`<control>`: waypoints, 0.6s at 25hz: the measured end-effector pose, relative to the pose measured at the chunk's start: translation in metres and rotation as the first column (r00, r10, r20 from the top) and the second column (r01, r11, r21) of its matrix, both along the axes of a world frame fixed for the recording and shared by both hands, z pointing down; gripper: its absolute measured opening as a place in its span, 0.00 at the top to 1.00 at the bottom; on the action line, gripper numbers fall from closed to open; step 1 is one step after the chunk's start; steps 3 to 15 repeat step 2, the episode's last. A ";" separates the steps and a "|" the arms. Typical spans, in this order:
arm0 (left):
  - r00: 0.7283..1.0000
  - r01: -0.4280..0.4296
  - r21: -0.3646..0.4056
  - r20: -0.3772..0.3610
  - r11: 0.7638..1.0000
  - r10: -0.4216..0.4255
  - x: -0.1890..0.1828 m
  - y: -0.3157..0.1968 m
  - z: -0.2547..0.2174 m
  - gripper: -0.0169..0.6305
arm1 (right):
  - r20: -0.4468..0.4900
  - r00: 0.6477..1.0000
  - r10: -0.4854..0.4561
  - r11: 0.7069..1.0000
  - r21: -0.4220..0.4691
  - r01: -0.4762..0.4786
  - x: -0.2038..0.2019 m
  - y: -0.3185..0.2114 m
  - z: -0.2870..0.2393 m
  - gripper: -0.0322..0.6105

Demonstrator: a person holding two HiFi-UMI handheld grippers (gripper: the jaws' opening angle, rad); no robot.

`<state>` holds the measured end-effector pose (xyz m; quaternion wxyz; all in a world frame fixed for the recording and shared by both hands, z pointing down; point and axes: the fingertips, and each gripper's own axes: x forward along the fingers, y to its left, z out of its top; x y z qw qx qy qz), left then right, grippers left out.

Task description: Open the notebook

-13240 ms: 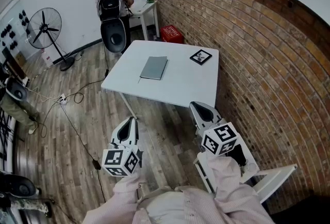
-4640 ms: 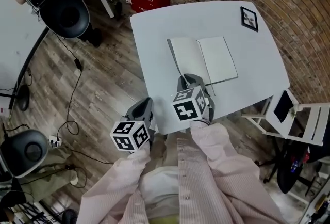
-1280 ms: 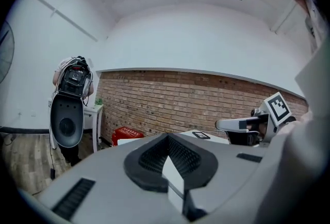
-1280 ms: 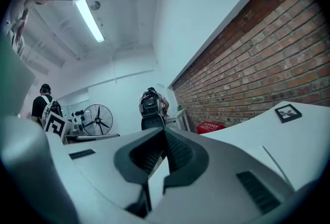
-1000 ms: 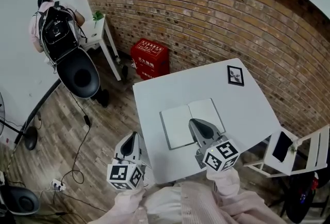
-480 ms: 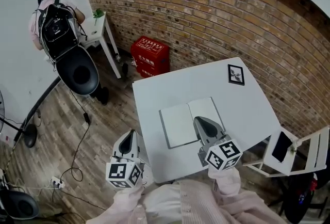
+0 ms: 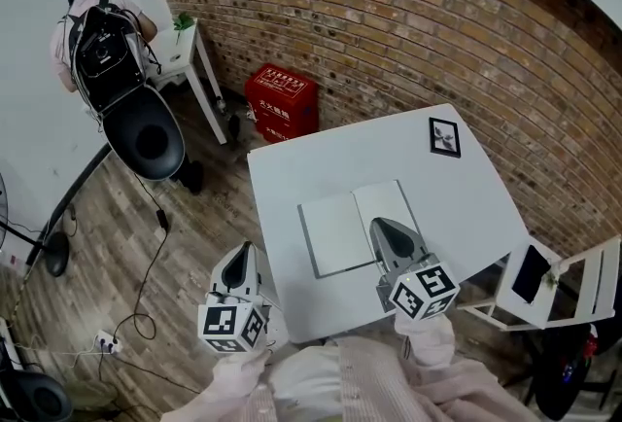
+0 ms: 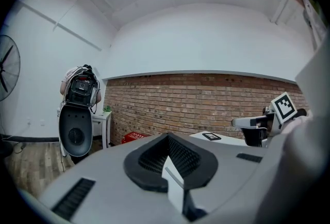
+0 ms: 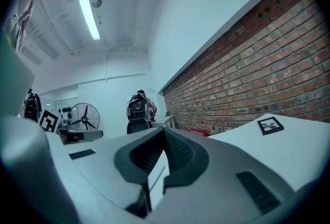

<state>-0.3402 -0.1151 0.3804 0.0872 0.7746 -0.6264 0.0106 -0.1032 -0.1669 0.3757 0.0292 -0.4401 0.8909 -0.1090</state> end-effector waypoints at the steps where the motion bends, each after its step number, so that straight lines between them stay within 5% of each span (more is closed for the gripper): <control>1: 1.000 -0.001 -0.002 0.000 1.000 0.001 0.000 0.000 0.000 0.99 | -0.001 1.000 0.003 1.000 0.000 -0.003 0.001 0.000 0.000 0.95; 15: 1.000 -0.001 -0.003 0.000 1.000 0.001 0.000 -0.001 0.001 0.99 | -0.003 1.000 0.005 1.000 0.000 -0.005 0.002 -0.001 0.000 0.95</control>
